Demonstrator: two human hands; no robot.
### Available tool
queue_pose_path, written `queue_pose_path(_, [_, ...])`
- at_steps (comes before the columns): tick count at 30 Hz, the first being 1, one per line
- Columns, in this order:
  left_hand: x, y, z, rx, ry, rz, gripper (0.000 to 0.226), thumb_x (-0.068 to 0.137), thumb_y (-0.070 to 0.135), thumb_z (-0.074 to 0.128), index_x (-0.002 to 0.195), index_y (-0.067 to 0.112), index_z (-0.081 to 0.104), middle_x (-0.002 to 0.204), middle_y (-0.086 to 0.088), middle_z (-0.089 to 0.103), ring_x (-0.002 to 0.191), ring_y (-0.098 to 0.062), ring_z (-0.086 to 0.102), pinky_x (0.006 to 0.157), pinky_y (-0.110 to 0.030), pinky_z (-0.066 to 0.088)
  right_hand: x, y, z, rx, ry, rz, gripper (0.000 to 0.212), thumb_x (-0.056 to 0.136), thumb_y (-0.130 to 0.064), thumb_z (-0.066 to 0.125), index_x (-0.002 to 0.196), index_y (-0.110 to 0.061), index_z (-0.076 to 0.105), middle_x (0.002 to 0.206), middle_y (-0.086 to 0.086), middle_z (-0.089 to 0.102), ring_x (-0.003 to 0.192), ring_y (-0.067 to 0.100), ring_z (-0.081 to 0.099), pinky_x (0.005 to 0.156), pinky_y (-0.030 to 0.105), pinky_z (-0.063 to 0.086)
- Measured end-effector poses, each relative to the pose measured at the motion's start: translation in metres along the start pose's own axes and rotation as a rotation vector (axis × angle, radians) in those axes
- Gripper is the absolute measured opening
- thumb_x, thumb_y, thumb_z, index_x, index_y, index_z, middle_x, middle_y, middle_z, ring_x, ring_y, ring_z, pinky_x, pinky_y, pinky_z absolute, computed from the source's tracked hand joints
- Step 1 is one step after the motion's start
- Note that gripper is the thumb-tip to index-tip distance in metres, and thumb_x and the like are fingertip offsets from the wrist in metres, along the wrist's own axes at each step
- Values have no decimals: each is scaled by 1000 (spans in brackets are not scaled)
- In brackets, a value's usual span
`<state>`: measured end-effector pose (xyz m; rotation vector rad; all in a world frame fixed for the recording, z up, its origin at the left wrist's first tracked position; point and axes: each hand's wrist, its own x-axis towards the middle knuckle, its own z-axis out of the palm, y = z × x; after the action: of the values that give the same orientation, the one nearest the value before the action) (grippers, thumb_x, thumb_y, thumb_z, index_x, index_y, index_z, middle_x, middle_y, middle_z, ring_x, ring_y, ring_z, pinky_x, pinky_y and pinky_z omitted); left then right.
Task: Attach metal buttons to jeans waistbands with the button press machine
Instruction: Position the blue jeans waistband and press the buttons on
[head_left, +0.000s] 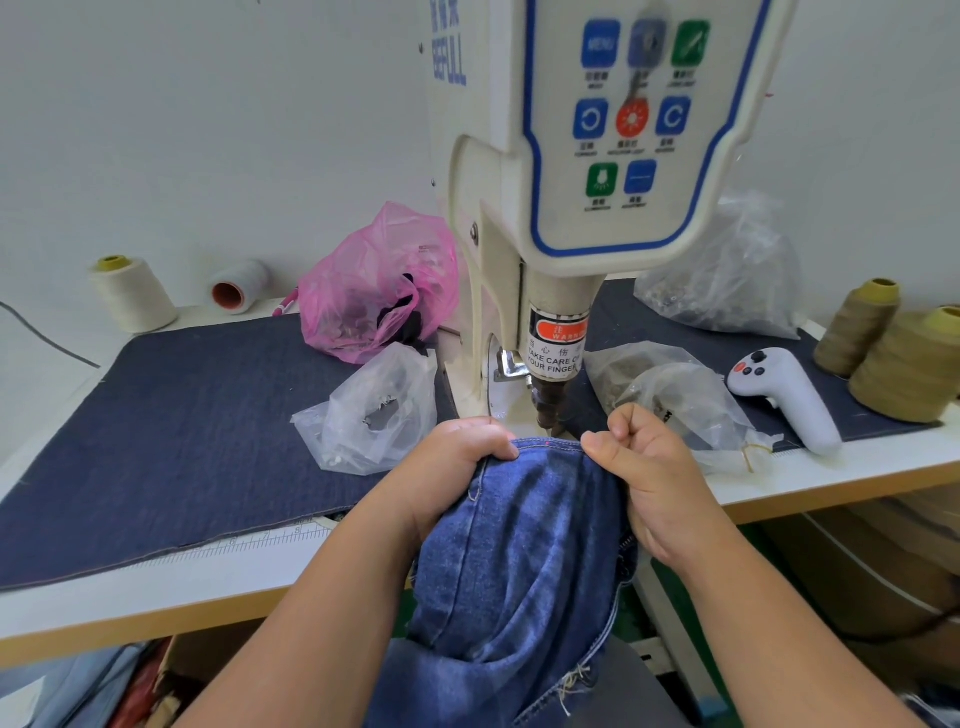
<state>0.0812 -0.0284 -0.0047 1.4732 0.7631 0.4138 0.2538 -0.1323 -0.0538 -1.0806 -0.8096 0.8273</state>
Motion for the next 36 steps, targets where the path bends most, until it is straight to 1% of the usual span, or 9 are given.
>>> queue_pose_path(7, [1, -1, 1, -18, 1, -2, 22, 59, 23, 61, 75, 9, 58, 68, -2, 50, 57, -11, 46, 49, -15, 39, 0, 0, -1, -4, -6, 6, 26, 69, -28, 75, 62, -34, 51, 62, -10, 44, 61, 6, 44, 65, 26, 38])
queue_pose_path(14, [-1, 1, 2, -43, -5, -12, 26, 59, 22, 60, 81, 8, 57, 74, -8, 47, 61, -15, 44, 49, -19, 39, 0, -1, 1, 1, 1, 5, 28, 75, -21, 71, 61, -34, 50, 62, -8, 43, 62, 8, 43, 66, 28, 37])
queue_pose_path(20, [-1, 0, 2, -77, -10, -36, 31, 59, 21, 60, 87, 9, 56, 83, -11, 44, 77, -24, 39, 58, -30, 35, 0, -2, 1, 26, -29, 2, 30, 77, -17, 69, 61, -33, 49, 59, -11, 45, 57, 4, 45, 56, 16, 43])
queue_pose_path(24, [-1, 0, 2, -85, 3, -32, 31, 57, 20, 60, 87, 9, 55, 80, -10, 44, 69, -20, 41, 55, -27, 36, 0, -2, 0, -2, -32, 8, 28, 71, -28, 76, 62, -35, 49, 59, -13, 45, 57, 3, 46, 57, 16, 43])
queue_pose_path(27, [-1, 0, 2, -90, -8, -36, 31, 59, 20, 60, 87, 9, 55, 83, -11, 44, 77, -23, 39, 58, -30, 35, 0, -1, -2, -24, -24, 7, 28, 67, -35, 77, 63, -35, 49, 61, -13, 44, 59, 3, 46, 61, 21, 41])
queue_pose_path(30, [-1, -1, 0, -77, -8, -33, 30, 59, 22, 61, 85, 10, 55, 83, -11, 45, 77, -23, 40, 59, -31, 35, 0, -1, -2, -44, -15, 5, 28, 67, -36, 77, 63, -35, 49, 62, -12, 44, 60, 4, 45, 65, 27, 37])
queue_pose_path(32, [0, -2, 0, -60, 1, -27, 27, 58, 22, 62, 81, 10, 56, 78, -9, 46, 70, -21, 42, 59, -29, 36, -2, -3, 0, -40, -14, 3, 28, 68, -34, 77, 63, -35, 49, 61, -11, 44, 60, 5, 45, 64, 26, 39])
queue_pose_path(35, [1, 1, 2, -42, 60, -23, 6, 63, 14, 62, 57, 14, 62, 59, 0, 52, 59, -15, 46, 58, -27, 37, -4, -5, 3, -2, -34, -13, 31, 75, -21, 74, 62, -33, 48, 58, -10, 43, 56, 4, 43, 58, 16, 43])
queue_pose_path(36, [1, 0, 2, -42, 66, -22, 15, 65, 12, 62, 51, 18, 62, 55, 2, 53, 57, -14, 46, 57, -26, 38, -6, -8, 5, 6, -41, -19, 34, 77, -16, 72, 62, -33, 48, 58, -10, 42, 55, 4, 42, 57, 15, 43])
